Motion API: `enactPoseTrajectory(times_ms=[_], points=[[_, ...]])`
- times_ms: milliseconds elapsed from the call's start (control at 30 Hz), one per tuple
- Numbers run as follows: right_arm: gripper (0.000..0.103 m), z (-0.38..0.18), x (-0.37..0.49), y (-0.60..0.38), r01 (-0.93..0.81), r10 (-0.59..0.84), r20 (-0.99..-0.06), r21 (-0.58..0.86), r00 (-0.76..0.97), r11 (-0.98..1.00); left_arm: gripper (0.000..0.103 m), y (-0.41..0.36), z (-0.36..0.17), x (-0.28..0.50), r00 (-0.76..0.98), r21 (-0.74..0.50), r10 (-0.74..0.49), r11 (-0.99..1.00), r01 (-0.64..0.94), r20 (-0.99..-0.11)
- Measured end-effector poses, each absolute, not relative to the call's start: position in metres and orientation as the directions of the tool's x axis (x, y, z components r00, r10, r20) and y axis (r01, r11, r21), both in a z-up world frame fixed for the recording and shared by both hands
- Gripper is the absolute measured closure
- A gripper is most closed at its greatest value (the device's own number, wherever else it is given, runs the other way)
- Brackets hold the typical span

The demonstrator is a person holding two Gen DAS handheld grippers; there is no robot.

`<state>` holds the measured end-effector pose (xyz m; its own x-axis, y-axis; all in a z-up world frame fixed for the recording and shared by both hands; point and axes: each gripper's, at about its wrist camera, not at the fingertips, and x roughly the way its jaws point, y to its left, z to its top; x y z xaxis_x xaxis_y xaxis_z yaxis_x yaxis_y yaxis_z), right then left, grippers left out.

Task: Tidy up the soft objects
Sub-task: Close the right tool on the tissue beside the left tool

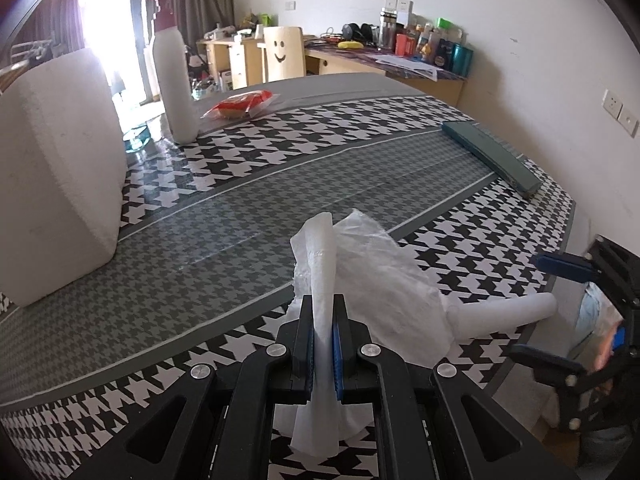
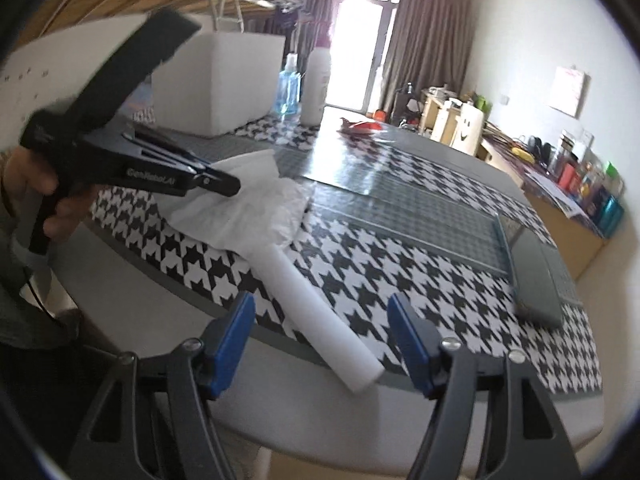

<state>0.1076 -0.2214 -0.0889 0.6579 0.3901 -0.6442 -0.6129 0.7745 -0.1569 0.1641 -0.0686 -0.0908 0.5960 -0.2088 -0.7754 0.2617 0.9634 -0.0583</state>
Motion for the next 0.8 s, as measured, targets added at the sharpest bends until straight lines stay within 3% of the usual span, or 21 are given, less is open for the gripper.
enactPoseTrajectory(times_ms=[100, 133, 233, 467, 600, 800], points=[[0.032, -0.092, 0.113, -0.219, -0.633, 0.403, -0.658, -0.146, 0.636, 0.761, 0.095, -0.072, -0.092, 0.163, 0.591, -0.057, -0.213, 0.961, 0.271, -0.778], [0.036, -0.092, 0.112, -0.217, -0.638, 0.404, -0.665, -0.142, 0.628, 0.757, 0.095, -0.073, -0.092, 0.163, 0.590, -0.057, -0.214, 0.960, 0.273, -0.779], [0.063, -0.094, 0.119, -0.216, -0.668, 0.436, -0.690, -0.092, 0.578, 0.739, 0.095, -0.073, -0.093, 0.164, 0.588, -0.057, -0.214, 0.960, 0.275, -0.780], [0.086, -0.087, 0.120, -0.220, -0.650, 0.442, -0.700, -0.042, 0.561, 0.759, 0.095, -0.070, -0.093, 0.165, 0.594, -0.059, -0.206, 0.965, 0.257, -0.777], [0.089, -0.075, 0.129, -0.234, -0.595, 0.490, -0.669, 0.087, 0.560, 0.799, 0.095, -0.067, -0.091, 0.165, 0.600, -0.061, -0.204, 0.966, 0.250, -0.773], [0.089, -0.063, 0.132, -0.232, -0.547, 0.476, -0.644, 0.105, 0.599, 0.831, 0.095, -0.061, -0.083, 0.161, 0.627, -0.060, -0.198, 0.970, 0.234, -0.753]])
